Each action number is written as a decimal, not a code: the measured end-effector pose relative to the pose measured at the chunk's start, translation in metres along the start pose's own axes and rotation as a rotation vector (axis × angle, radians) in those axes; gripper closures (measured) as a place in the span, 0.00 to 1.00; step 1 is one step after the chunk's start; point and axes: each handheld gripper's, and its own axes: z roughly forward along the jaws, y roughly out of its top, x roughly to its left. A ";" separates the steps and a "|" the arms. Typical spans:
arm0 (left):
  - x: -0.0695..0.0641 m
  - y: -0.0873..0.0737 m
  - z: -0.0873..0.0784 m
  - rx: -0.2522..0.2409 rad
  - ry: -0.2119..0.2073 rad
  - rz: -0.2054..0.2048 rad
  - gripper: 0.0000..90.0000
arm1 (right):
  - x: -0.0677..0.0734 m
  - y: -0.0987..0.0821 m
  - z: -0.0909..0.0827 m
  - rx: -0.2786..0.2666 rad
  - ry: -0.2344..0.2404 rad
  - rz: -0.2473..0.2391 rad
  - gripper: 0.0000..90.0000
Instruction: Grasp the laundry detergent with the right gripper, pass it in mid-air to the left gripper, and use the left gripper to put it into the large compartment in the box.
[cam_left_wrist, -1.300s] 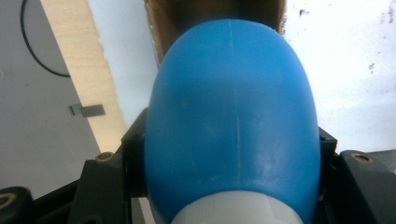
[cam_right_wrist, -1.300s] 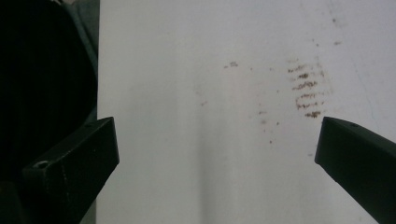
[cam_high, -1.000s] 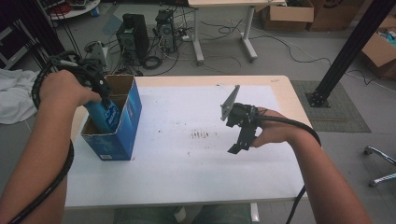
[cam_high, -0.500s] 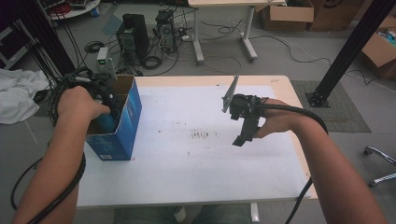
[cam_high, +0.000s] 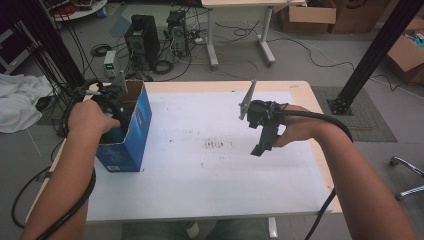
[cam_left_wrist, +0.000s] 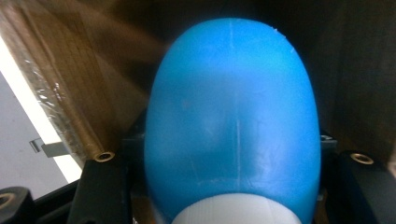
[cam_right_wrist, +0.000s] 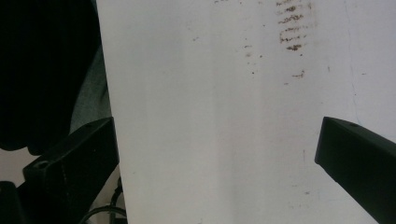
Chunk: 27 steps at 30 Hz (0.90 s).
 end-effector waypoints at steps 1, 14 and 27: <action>0.000 0.000 0.000 -0.010 0.000 -0.004 0.43 | 0.000 0.000 0.000 0.002 0.001 -0.003 0.00; -0.003 0.001 0.002 -0.019 0.006 -0.001 0.43 | 0.003 -0.001 -0.010 0.029 -0.011 0.000 0.00; 0.001 -0.004 0.001 -0.042 -0.008 -0.020 0.37 | 0.005 -0.002 -0.012 0.022 -0.012 0.004 0.00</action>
